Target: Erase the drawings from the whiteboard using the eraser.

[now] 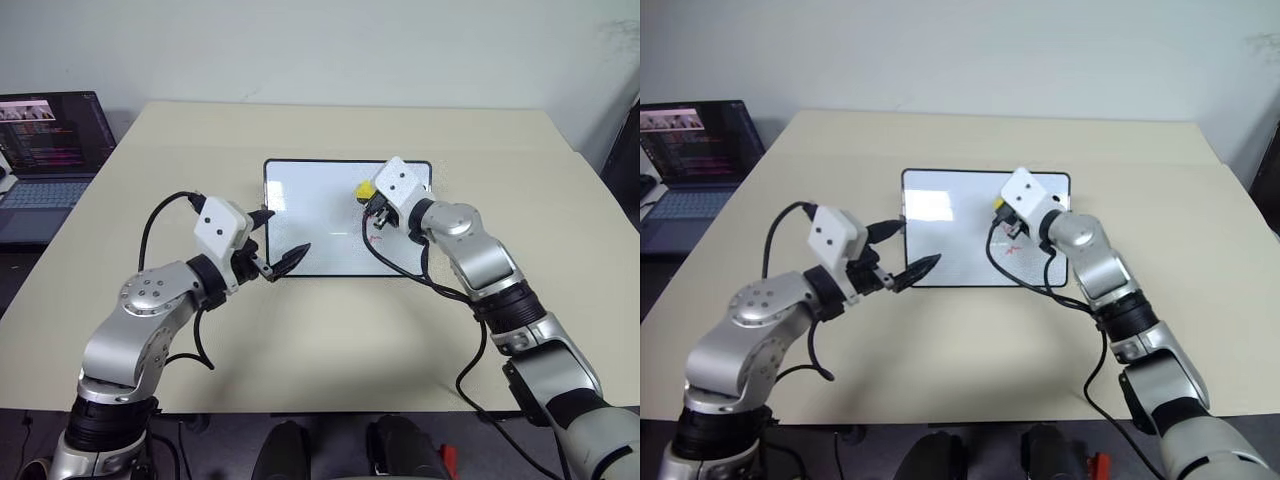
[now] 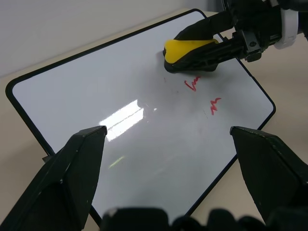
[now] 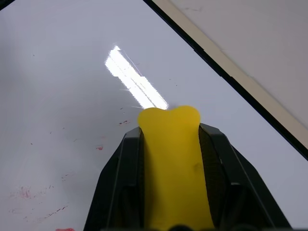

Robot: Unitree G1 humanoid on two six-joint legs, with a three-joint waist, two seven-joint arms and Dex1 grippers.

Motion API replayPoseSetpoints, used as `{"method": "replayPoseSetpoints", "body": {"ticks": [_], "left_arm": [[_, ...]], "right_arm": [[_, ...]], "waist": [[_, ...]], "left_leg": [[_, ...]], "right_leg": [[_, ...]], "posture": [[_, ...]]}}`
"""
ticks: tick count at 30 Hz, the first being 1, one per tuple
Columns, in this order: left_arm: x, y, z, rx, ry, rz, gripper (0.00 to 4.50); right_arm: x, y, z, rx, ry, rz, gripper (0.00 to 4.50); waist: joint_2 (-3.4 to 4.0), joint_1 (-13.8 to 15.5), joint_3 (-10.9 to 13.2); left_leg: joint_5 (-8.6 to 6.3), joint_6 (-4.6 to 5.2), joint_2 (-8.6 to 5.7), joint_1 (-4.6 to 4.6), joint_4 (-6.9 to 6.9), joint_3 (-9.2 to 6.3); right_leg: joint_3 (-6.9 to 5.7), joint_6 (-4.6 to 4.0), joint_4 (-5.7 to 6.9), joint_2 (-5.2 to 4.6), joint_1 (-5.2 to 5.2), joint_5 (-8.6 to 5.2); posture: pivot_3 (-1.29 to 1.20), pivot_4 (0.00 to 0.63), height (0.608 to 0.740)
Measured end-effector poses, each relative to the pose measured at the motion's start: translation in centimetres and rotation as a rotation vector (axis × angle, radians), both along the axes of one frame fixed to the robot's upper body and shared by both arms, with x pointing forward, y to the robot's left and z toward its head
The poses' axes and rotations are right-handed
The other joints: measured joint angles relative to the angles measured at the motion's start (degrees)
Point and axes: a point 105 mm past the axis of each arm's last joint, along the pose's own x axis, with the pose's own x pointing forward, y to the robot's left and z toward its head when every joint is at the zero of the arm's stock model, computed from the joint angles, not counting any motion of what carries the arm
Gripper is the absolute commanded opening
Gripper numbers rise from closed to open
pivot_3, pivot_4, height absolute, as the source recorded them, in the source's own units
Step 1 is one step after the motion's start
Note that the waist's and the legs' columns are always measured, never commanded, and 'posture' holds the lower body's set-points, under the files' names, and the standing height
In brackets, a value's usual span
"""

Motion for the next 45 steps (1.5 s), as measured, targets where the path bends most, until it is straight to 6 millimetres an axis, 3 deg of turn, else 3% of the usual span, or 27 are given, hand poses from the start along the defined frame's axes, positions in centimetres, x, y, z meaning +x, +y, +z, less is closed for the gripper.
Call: {"method": "replayPoseSetpoints", "body": {"ticks": [3,7,14,18,23,26,35,45], "left_arm": [[-0.1,-0.3,-0.1,0.0,0.003,-0.012,4.5],[-0.1,-0.6,-0.2,-0.004,0.009,-0.03,4.5],[-0.2,-0.9,-0.3,-0.008,0.012,-0.041,4.5],[-0.2,-0.9,-0.4,-0.007,0.013,-0.044,4.5],[-0.3,-1.0,-0.6,-0.006,0.02,-0.052,4.5],[-0.4,-1.0,-0.6,-0.005,0.02,-0.055,4.5],[-0.4,-1.1,-0.7,-0.006,0.025,-0.062,4.5],[-0.7,-1.1,-1.2,-0.011,0.041,-0.062,4.5]], "right_arm": [[1.1,-1.2,1.3,-0.004,-0.06,-0.068,1.21],[1.1,-1.3,1.3,-0.015,-0.059,-0.065,1.21],[-0.7,-0.1,-1.1,-0.086,0.047,0.058,1.21],[-0.7,-0.1,-1.3,-0.108,0.041,0.056,1.21],[1.0,-1.4,0.6,-0.083,-0.073,-0.057,1.2],[1.1,-1.7,0.8,-0.095,-0.076,-0.062,1.2],[-1.0,-0.6,-2.3,-0.197,0.039,0.075,1.2],[1.1,-1.2,0.3,-0.126,-0.108,-0.062,1.2]], "waist": [[0.0,0.0,0.0],[-0.03,0.01,-0.02],[-0.02,-0.12,-0.03],[-0.03,-0.1,-0.03],[-0.03,-0.07,-0.02],[-0.03,-0.06,-0.03],[-0.03,-0.18,-0.03],[-0.02,-0.1,0.0]], "left_leg": [[0.05,-0.01,-0.01,-0.01,0.07,0.01],[0.05,-0.01,0.0,-0.01,0.07,0.01],[0.06,-0.01,0.02,0.03,0.08,0.01],[0.09,0.01,0.02,0.08,0.09,-0.01],[0.15,0.0,0.02,0.02,0.22,0.0],[0.15,0.0,0.02,-0.01,0.25,0.0],[0.15,0.01,0.06,0.1,0.29,0.0],[0.15,0.02,0.08,0.31,0.44,-0.1]], "right_leg": [[0.01,0.02,0.0,0.0,0.02,0.08],[0.01,0.02,-0.01,0.02,0.03,0.08],[0.03,0.02,0.01,0.03,0.04,0.09],[0.02,0.0,0.03,0.05,0.08,0.1],[0.04,0.04,0.03,0.06,0.08,0.16],[0.04,0.04,0.01,0.06,0.08,0.16],[0.05,0.06,0.02,0.09,0.18,0.17],[-0.01,0.05,-0.1,0.14,0.56,0.18]], "posture": [[0.0,0.15,0.74],[0.0,0.15,0.74],[0.0,0.15,0.74],[0.0,0.15,0.74],[0.0,0.15,0.74],[0.0,0.15,0.74],[0.0,0.15,0.74],[0.0,0.15,0.74]]}}
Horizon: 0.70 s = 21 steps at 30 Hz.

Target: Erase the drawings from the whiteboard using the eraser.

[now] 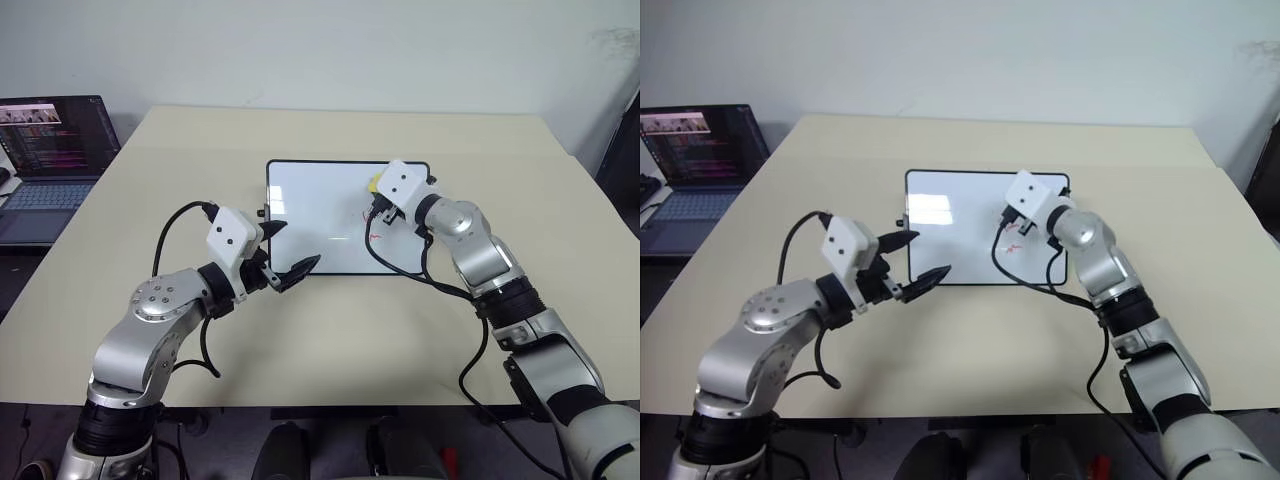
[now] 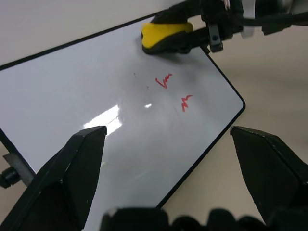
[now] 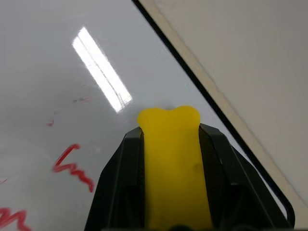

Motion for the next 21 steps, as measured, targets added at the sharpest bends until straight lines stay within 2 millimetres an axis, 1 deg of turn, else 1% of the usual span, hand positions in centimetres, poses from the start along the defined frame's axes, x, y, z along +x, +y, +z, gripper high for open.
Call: {"method": "replayPoseSetpoints", "body": {"ticks": [3,9,12,15,18,21], "left_arm": [[0.0,0.0,0.0,-0.002,0.0,0.0,4.5],[-0.2,-0.2,0.2,-0.002,-0.01,-0.008,4.5],[-0.2,-0.2,0.2,-0.001,-0.009,-0.007,4.5],[-0.2,-0.2,0.1,-0.001,-0.008,-0.005,4.5],[-0.3,-0.1,-0.1,0.0,-0.003,0.0,4.5],[-0.4,0.3,-0.2,-0.003,-0.006,0.008,4.5]], "right_arm": [[-0.2,0.4,-0.2,0.0,0.017,0.018,1.2],[-1.5,2.0,-1.8,-0.027,0.095,0.101,1.2],[-1.6,2.4,-2.0,-0.02,0.101,0.11,1.2],[-1.5,2.5,-1.7,0.025,0.089,0.095,1.2],[-1.1,1.7,-0.7,0.157,0.113,0.055,1.2],[-1.5,0.8,1.2,0.34,0.141,0.046,1.2]], "waist": [[0.0,0.02,0.0],[0.01,-0.09,0.0],[0.01,-0.05,0.0],[0.03,-0.06,0.03],[0.05,0.03,0.07],[0.05,0.13,0.07]], "left_leg": [[-0.01,0.0,0.0,-0.02,0.0,0.0],[-0.02,0.0,0.02,0.01,-0.03,-0.01],[-0.01,0.0,0.01,0.0,-0.03,-0.01],[-0.01,0.0,0.01,-0.01,-0.03,-0.01],[-0.02,0.0,0.0,-0.2,-0.04,-0.04],[-0.02,-0.01,-0.01,-0.63,-0.04,-0.03]], "right_leg": [[0.0,0.0,-0.01,-0.02,-0.01,0.0],[-0.01,0.0,0.0,-0.01,-0.01,0.0],[-0.01,0.0,0.0,-0.01,-0.01,0.0],[-0.02,0.0,0.0,-0.01,-0.02,0.0],[-0.04,0.0,-0.02,-0.02,-0.16,0.0],[-0.03,-0.01,0.02,-0.06,-0.63,0.02]], "posture": [[0.0,0.15,0.74],[0.0,0.15,0.74],[0.0,0.15,0.74],[0.0,0.15,0.74],[0.0,0.15,0.74],[0.0,0.15,0.74]]}}
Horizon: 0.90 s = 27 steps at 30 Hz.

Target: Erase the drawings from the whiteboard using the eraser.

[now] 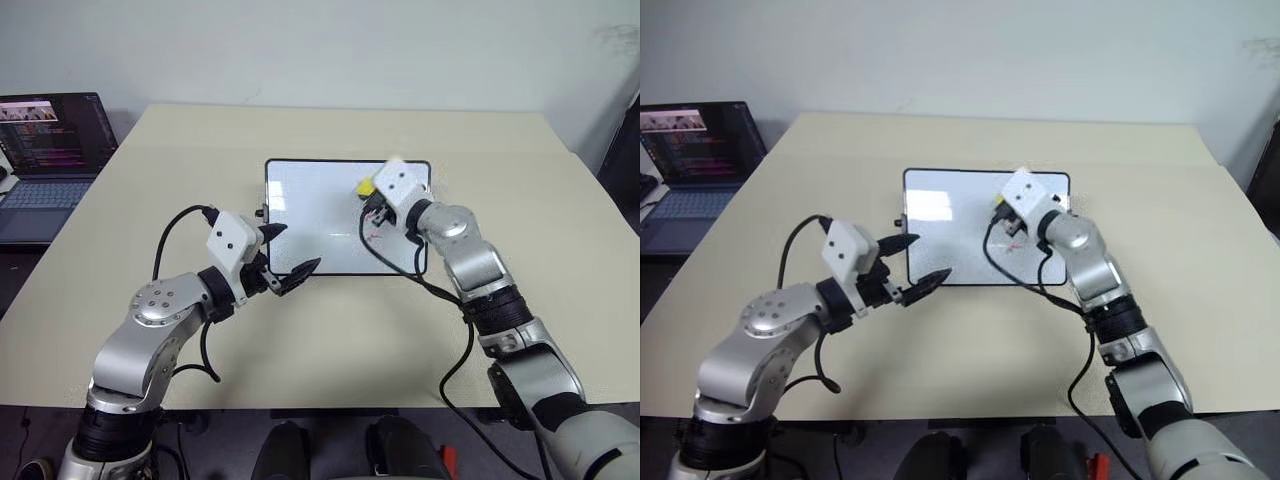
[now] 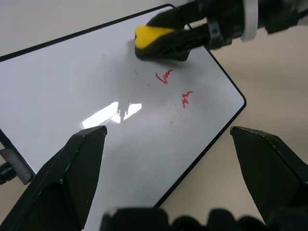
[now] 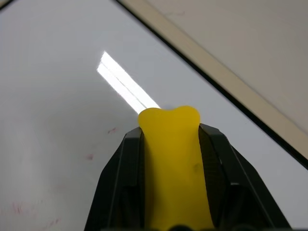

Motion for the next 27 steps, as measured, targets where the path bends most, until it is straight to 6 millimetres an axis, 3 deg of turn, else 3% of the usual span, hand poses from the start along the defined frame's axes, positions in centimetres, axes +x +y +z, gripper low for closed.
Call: {"method": "replayPoseSetpoints", "body": {"ticks": [3,6,13,16,21,27], "left_arm": [[-0.1,0.6,0.3,-0.009,-0.016,0.008,4.5],[-0.3,0.9,0.6,-0.017,-0.025,0.004,4.5],[-0.3,1.7,0.2,-0.024,-0.005,-0.004,4.5],[-0.4,2.0,0.3,-0.014,0.004,-0.023,4.5],[-0.3,2.5,0.4,0.016,0.013,-0.063,4.5],[0.1,3.1,0.8,0.049,-0.005,-0.082,4.5]], "right_arm": [[-1.8,-0.7,2.2,0.217,0.057,0.035,1.2],[-4.0,-1.8,3.0,0.265,0.084,0.07,1.2],[-9.3,-4.0,-1.8,0.171,0.23,0.111,1.2],[-10.6,-4.5,-3.3,0.115,0.255,0.106,1.2],[-11.7,-4.5,-5.5,0.005,0.263,0.107,1.2],[-11.8,-3.1,-5.6,-0.032,0.215,0.148,1.2]], "waist": [[0.01,0.06,0.01],[0.0,0.15,0.0],[0.0,0.15,0.0],[-0.01,-0.17,0.01],[-0.03,-0.15,0.02],[-0.04,-0.15,0.03]], "left_leg": [[-0.02,-0.03,0.02,-0.02,-0.22,-0.01],[-0.02,-0.03,-0.07,0.04,-0.51,0.03],[-0.02,-0.02,-0.08,0.09,-0.63,0.04],[-0.02,-0.02,-0.07,0.17,-0.62,0.11],[-0.02,-0.03,-0.05,0.22,-0.62,0.09],[-0.02,-0.03,-0.05,0.2,-0.61,0.11]], "right_leg": [[-0.03,0.01,-0.12,-0.03,-0.02,-0.03],[-0.02,0.04,-0.27,-0.13,-0.02,-0.07],[-0.02,0.02,-0.31,-0.11,-0.02,-0.16],[0.04,0.03,-0.24,-0.06,-0.02,-0.17],[0.03,0.06,-0.16,0.04,-0.02,-0.19],[0.06,0.05,-0.19,0.06,-0.02,-0.19]], "posture": [[0.0,0.15,0.74],[0.0,0.15,0.74],[0.0,0.15,0.74],[0.0,0.15,0.74],[0.0,0.15,0.74],[0.0,0.15,0.74]]}}
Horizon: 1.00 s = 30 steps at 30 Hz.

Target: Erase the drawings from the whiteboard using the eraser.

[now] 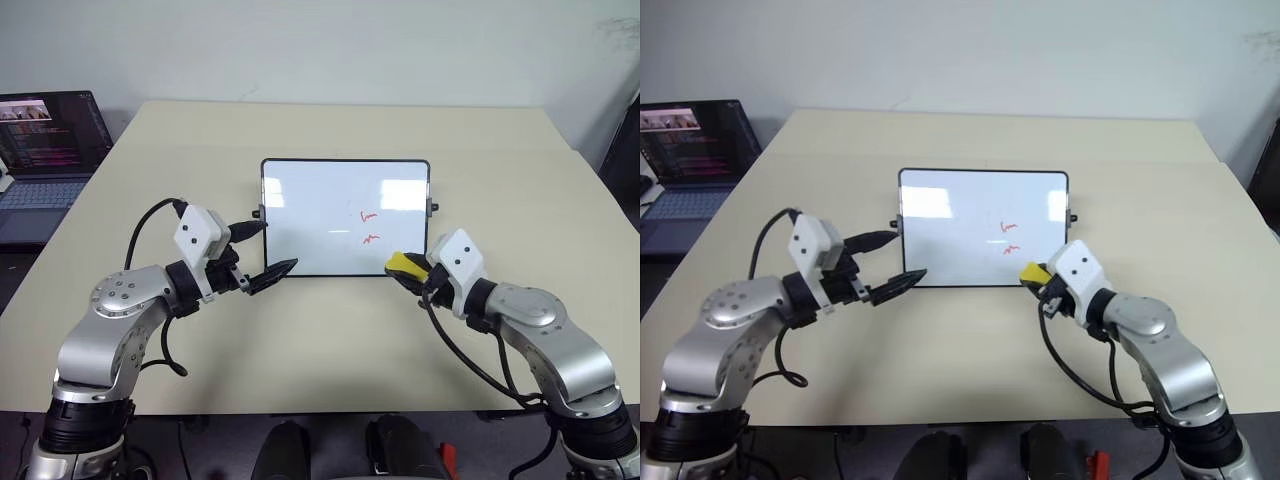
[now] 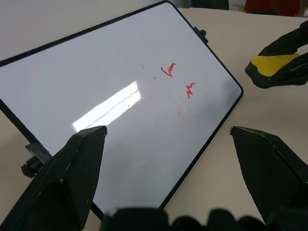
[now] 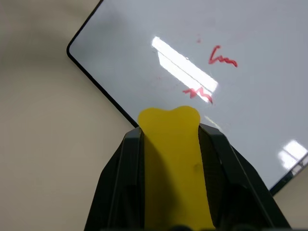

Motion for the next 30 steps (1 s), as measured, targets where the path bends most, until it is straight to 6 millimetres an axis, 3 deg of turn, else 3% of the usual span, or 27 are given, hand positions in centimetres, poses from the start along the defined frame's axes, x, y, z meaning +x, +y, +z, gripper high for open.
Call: {"method": "replayPoseSetpoints", "body": {"ticks": [4,9,14,19,23,30], "left_arm": [[0.2,0.3,-0.1,0.005,0.0,0.009,4.5],[-0.1,-0.1,-0.5,0.008,0.01,-0.011,4.5],[-0.2,-0.4,-0.9,0.006,0.025,-0.022,4.5],[-0.3,-0.5,-0.9,0.007,0.023,-0.025,4.5],[-0.5,-0.8,-0.9,0.008,0.022,-0.034,4.5],[-0.6,-0.9,-0.9,0.007,0.019,-0.03,4.5]], "right_arm": [[1.0,1.3,1.3,0.048,-0.049,-0.002,1.2],[4.3,3.5,3.0,0.074,-0.114,-0.046,1.2],[7.4,4.6,2.8,-0.003,-0.154,-0.086,1.2],[10.2,4.3,3.1,-0.06,-0.193,-0.148,1.2],[10.5,4.7,2.9,-0.112,-0.208,-0.109,1.2],[9.4,5.2,0.9,-0.228,-0.16,0.017,1.2]], "waist": [[-0.01,-0.02,0.01],[-0.01,0.0,0.01],[-0.01,0.14,0.01],[-0.01,0.15,0.01],[-0.01,0.08,0.0],[-0.04,0.0,-0.03]], "left_leg": [[0.0,0.0,0.02,0.0,0.01,-0.02],[0.01,-0.01,0.02,0.03,0.02,-0.02],[0.0,0.0,-0.01,-0.03,0.01,0.01],[0.0,0.0,0.0,-0.04,0.01,0.0],[0.0,0.0,0.01,0.0,0.04,0.01],[0.03,0.02,0.03,0.17,0.06,0.0]], "right_leg": [[-0.01,-0.01,0.02,0.0,0.0,0.0],[-0.02,-0.03,0.07,0.0,-0.01,0.02],[-0.01,-0.04,0.03,-0.06,-0.04,0.02],[-0.04,-0.05,0.04,-0.08,-0.04,0.02],[-0.01,-0.06,0.1,-0.09,-0.03,0.02],[-0.02,-0.1,0.22,-0.06,0.06,0.05]], "posture": [[0.0,0.15,0.74],[0.0,0.15,0.74],[0.0,0.15,0.74],[0.0,0.15,0.74],[0.0,0.15,0.74],[0.0,0.15,0.74]]}}
